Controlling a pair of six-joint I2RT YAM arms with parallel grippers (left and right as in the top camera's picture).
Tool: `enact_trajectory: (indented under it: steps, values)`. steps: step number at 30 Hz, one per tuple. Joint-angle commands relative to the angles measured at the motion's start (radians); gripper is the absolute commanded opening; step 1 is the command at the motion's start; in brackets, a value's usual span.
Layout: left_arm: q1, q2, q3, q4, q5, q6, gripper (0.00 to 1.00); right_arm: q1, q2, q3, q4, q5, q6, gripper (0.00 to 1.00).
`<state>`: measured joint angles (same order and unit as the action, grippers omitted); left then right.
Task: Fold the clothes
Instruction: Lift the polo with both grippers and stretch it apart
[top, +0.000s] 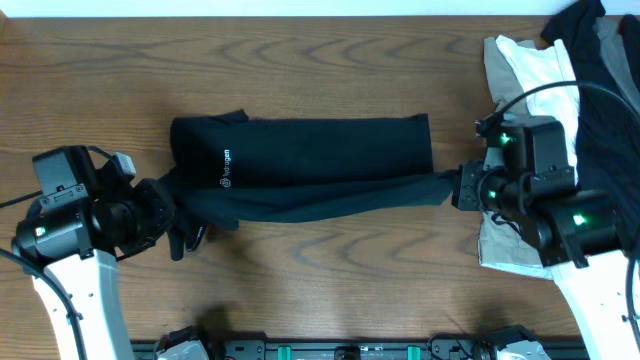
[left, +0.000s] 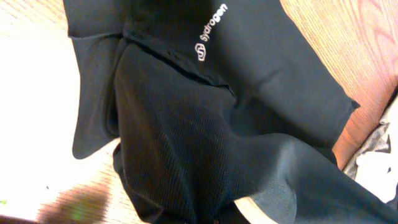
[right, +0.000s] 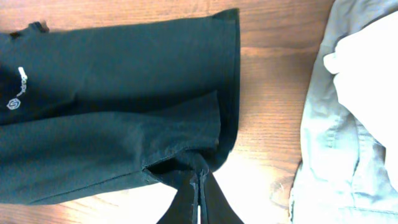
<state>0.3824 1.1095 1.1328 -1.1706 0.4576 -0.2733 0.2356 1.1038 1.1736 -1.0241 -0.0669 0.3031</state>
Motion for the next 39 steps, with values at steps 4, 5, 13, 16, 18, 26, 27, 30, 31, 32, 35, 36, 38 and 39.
enact_trajectory:
  steps: [4,5,13,16,18,26,27,30,31,32,35,36,38,39]
  values:
    - [-0.002,-0.008,0.090,-0.040,0.061,0.040,0.06,-0.016,-0.078,0.009,-0.003,0.041,-0.013,0.01]
    - [-0.002,-0.008,0.108,-0.050,0.096,0.051,0.06,-0.016,-0.084,0.015,-0.002,0.041,-0.014,0.01]
    - [-0.002,-0.030,0.291,-0.132,0.137,0.124,0.06,-0.016,-0.092,0.193,-0.040,0.066,-0.077,0.01]
    - [-0.002,-0.056,0.356,-0.132,0.138,0.133,0.06,-0.016,-0.092,0.279,-0.055,0.105,-0.085,0.01]
    - [-0.002,-0.077,0.412,-0.135,0.138,0.143,0.06,-0.016,-0.092,0.343,-0.075,0.129,-0.103,0.01]
    - [-0.044,-0.129,0.624,-0.138,0.137,0.146,0.06,-0.016,-0.092,0.557,-0.183,0.241,-0.122,0.01]
    - [-0.051,-0.131,0.655,-0.137,0.137,0.146,0.06,-0.016,-0.092,0.584,-0.194,0.254,-0.126,0.01]
    - [-0.060,-0.131,0.721,-0.135,0.136,0.146,0.06,-0.016,-0.092,0.640,-0.213,0.288,-0.126,0.01]
    - [-0.060,-0.130,0.730,-0.129,0.129,0.146,0.06,-0.016,-0.091,0.652,-0.214,0.296,-0.126,0.01]
    - [-0.060,-0.129,0.730,-0.122,0.119,0.146,0.06,-0.016,-0.089,0.657,-0.212,0.302,-0.126,0.01]
    - [-0.060,-0.096,0.730,-0.123,0.100,0.146,0.06,-0.016,-0.066,0.657,-0.211,0.311,-0.126,0.01]
    - [-0.060,-0.075,0.730,-0.123,0.101,0.145,0.06,-0.016,-0.048,0.657,-0.214,0.311,-0.129,0.01]
    - [-0.060,-0.022,0.730,-0.122,0.103,0.145,0.06,-0.016,-0.001,0.657,-0.216,0.311,-0.149,0.01]
    - [-0.060,0.005,0.730,-0.122,0.108,0.146,0.06,-0.016,0.024,0.657,-0.216,0.311,-0.156,0.01]
